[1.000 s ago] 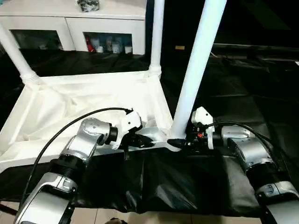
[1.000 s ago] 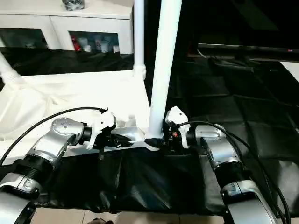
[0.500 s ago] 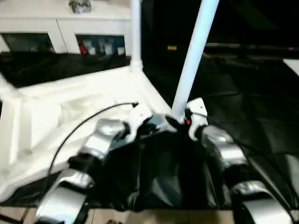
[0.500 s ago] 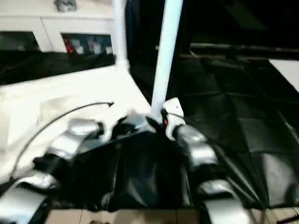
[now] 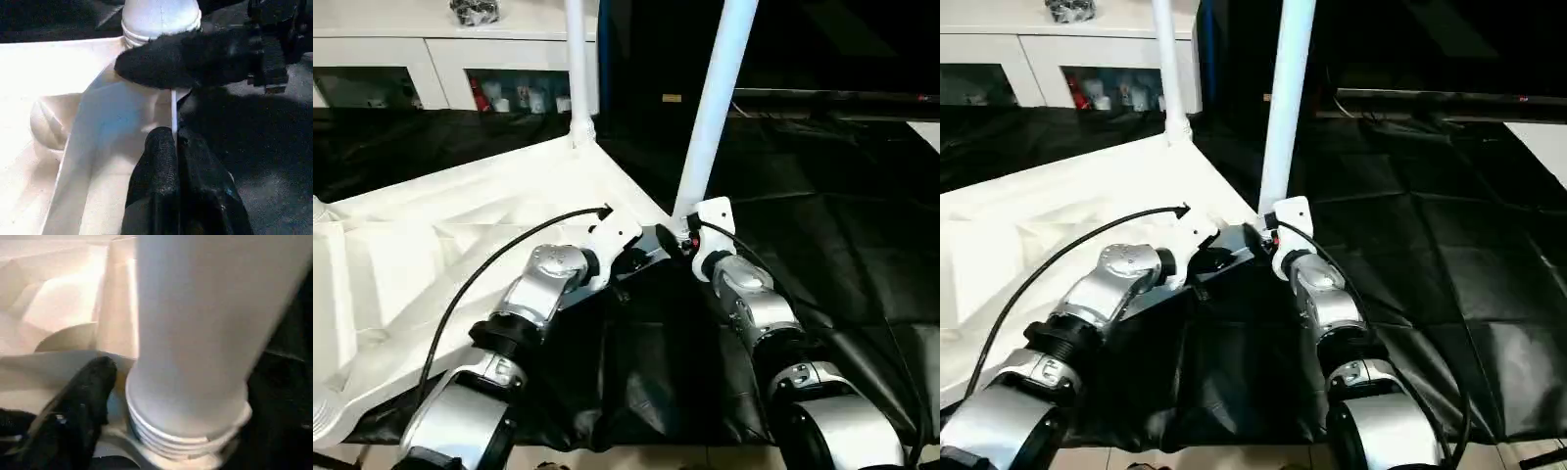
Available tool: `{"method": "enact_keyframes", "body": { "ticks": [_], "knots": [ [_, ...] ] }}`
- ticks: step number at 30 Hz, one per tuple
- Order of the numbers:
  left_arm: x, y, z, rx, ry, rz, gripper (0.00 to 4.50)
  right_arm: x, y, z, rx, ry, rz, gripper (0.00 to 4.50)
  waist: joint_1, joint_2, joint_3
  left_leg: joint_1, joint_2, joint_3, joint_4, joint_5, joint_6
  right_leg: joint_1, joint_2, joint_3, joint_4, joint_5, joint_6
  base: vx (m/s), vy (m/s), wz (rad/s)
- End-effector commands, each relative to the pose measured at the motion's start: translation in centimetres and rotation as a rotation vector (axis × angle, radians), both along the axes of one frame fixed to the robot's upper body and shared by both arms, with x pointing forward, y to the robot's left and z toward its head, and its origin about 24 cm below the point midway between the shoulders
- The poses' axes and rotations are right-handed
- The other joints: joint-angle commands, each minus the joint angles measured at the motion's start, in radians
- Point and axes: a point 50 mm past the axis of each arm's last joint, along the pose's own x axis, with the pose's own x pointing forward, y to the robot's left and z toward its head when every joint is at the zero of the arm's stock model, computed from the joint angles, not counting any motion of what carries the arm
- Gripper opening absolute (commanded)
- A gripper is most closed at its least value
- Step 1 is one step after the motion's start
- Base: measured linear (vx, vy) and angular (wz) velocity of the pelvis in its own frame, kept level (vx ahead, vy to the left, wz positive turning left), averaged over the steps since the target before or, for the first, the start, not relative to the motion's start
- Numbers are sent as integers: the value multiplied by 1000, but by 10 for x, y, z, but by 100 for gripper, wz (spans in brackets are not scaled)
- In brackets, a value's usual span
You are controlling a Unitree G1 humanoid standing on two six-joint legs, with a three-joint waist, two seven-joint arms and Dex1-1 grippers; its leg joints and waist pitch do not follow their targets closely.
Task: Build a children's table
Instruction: Rotate leg to tighten
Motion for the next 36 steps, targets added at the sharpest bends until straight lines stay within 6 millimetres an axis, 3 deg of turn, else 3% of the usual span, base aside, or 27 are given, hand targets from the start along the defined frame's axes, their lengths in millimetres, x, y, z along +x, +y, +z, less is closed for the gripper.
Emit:
{"method": "enact_keyframes", "body": {
  "ticks": [1, 7, 9, 13, 16, 17, 22, 25, 30, 34, 36],
  "knots": [
    [-5, -13, 23, -103, -92, -163, 0, 1, -3, 5, -61, -13, 91, 401, 3, -1, -75, 32, 45, -23, -68, -222, 60, 41, -40, 16, -61, -133, -250, 0, 0, 0],
    [-9, -2, 23, -95, -70, -238, 0, -3, -26, 9, -108, 3, 237, 401, 15, 2, -74, 37, 48, -21, -67, -227, 59, 40, -38, 17, -59, -120, -252, 0, 0, 0],
    [-13, 3, 23, -93, -55, -282, 0, -9, -35, 10, -95, 21, 338, 401, 21, 0, -75, 35, 49, -20, -65, -210, 74, 44, -38, 17, -55, -85, -256, 0, 0, 0],
    [-19, 9, 24, -101, -31, -350, 0, -19, -38, 11, -76, 43, 493, 401, 27, 9, -77, 35, 51, -19, -62, -184, 84, 45, -36, 13, -48, -50, -276, 0, 0, 0],
    [-24, 14, 22, -93, 1, -396, 0, -27, -37, 12, -66, 69, 619, 401, 31, 5, -76, 34, 53, -18, -62, -196, 92, 46, -36, 13, -48, -53, -282, 0, 0, 0],
    [-25, 16, 20, -86, 17, -405, 0, -29, -35, 13, -53, 70, 650, 376, 31, 2, -75, 34, 53, -18, -63, -202, 89, 45, -37, 13, -49, -72, -282, 0, 0, 0],
    [-27, 19, 17, -78, 34, -405, 0, -32, -30, 12, -65, 82, 704, 337, 31, 6, -71, 38, 54, -21, -71, -263, 46, 38, -39, 14, -57, -169, -266, 0, 0, 0],
    [-27, 19, 17, -77, 37, -404, 0, -33, -28, 10, -71, 98, 725, 317, 30, 6, -71, 39, 53, -22, -73, -273, 32, 36, -39, 15, -59, -178, -258, 0, 0, 0],
    [-25, 21, 18, -67, 30, -379, 0, -35, -24, 6, -45, 109, 699, 277, 32, 3, -73, 36, 53, -22, -70, -240, 45, 38, -40, 16, -55, -144, -258, 0, 0, 0],
    [-18, 19, 16, -51, 10, -287, 0, -33, -17, -3, -20, 110, 563, 274, 26, -1, -72, 35, 51, -23, -72, -235, 44, 37, -42, 16, -56, -162, -252, 0, 0, 0],
    [-11, 10, 17, -61, -13, -199, 0, -28, -10, -10, -2, 114, 414, 273, 19, -3, -71, 37, 50, -23, -72, -251, 30, 32, -42, 19, -62, -202, -240, 0, 0, 0]
  ]
}}
